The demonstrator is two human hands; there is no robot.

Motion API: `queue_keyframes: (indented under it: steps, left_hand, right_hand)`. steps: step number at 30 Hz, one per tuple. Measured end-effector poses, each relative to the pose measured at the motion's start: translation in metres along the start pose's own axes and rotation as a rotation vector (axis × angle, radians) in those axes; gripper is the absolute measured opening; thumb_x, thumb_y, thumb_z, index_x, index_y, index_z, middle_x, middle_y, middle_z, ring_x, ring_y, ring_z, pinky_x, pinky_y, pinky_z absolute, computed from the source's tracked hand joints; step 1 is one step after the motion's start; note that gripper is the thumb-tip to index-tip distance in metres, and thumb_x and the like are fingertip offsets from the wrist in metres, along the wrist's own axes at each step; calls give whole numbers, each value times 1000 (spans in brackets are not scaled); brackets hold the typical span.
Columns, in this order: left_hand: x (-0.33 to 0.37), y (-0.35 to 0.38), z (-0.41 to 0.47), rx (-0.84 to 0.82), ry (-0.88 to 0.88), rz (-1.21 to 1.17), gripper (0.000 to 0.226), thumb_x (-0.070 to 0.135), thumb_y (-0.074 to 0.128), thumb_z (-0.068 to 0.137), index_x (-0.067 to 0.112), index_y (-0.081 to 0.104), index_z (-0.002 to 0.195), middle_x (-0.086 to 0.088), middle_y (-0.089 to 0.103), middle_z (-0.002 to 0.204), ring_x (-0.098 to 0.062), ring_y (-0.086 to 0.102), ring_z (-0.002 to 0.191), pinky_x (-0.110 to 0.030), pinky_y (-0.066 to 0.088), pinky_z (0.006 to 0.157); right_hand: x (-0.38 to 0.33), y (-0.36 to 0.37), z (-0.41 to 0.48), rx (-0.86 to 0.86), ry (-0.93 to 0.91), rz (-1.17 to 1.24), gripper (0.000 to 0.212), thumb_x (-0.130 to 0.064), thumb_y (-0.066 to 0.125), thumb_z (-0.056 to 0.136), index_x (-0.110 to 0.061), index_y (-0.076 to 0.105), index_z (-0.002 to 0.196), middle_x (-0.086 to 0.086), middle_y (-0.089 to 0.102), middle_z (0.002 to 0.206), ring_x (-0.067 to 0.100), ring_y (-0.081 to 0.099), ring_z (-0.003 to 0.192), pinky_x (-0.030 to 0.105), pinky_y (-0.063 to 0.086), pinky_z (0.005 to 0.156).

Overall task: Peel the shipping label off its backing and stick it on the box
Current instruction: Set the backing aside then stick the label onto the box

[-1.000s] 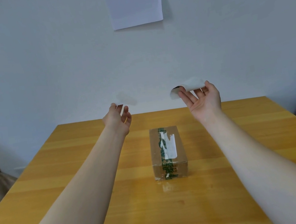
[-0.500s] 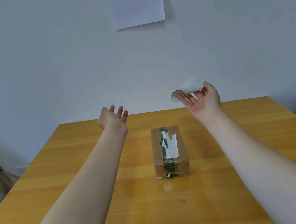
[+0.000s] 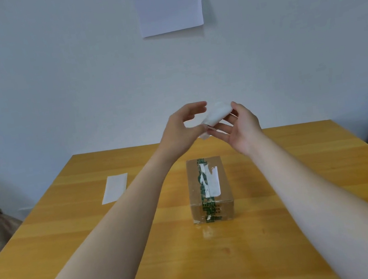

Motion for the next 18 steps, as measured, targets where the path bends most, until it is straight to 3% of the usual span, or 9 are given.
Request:
queue_keyframes:
  steps: [4,7,12,15,18]
  left_hand:
    - [-3,15,0,-85,14,79,54,8,69,92,26,63,143,13,65,140,6,54,127,-33,51,108]
    - [-5,16,1,-66,11,67,54,7,69,91,24,64,142,9,68,136,-5,58,131,-30,51,107]
    - [-13,13,5,-10,-27,49,39,11,69,96,23,68,134,6,73,116,-7,67,112,-9,51,85]
    - [-16,12,6,16,-51,-2,27,16,67,100,22,71,125,2,75,109,-11,71,101,-20,55,86]
    - [-21,10,6,52,-101,-29,11,25,64,103,21,73,107,8,75,93,-2,70,85,-23,55,77]
  right_hand:
    - [-2,4,-5,-29,-13,-57,31,-28,47,112,-6,58,130,18,78,118,45,78,98,53,65,78]
    - [-3,6,-7,-59,-11,-83,32,-30,45,112,-7,60,128,18,80,116,44,78,99,52,65,80]
    - [-5,10,-9,-78,-28,-154,21,-30,53,109,-12,57,119,19,80,104,40,79,86,53,65,77]
    - [-8,14,-9,-105,-41,-183,25,-22,57,105,-11,58,128,22,80,102,38,79,84,53,65,76]
    - [-13,16,-11,-147,-84,-267,30,-6,47,101,-11,62,126,25,78,110,43,79,93,52,65,78]
Point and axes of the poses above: each hand's wrist, its own z-axis towards the middle knuckle, its own y-axis out of the palm, x = y × z, the point moved 9 cm from there along z, towards the middle knuckle
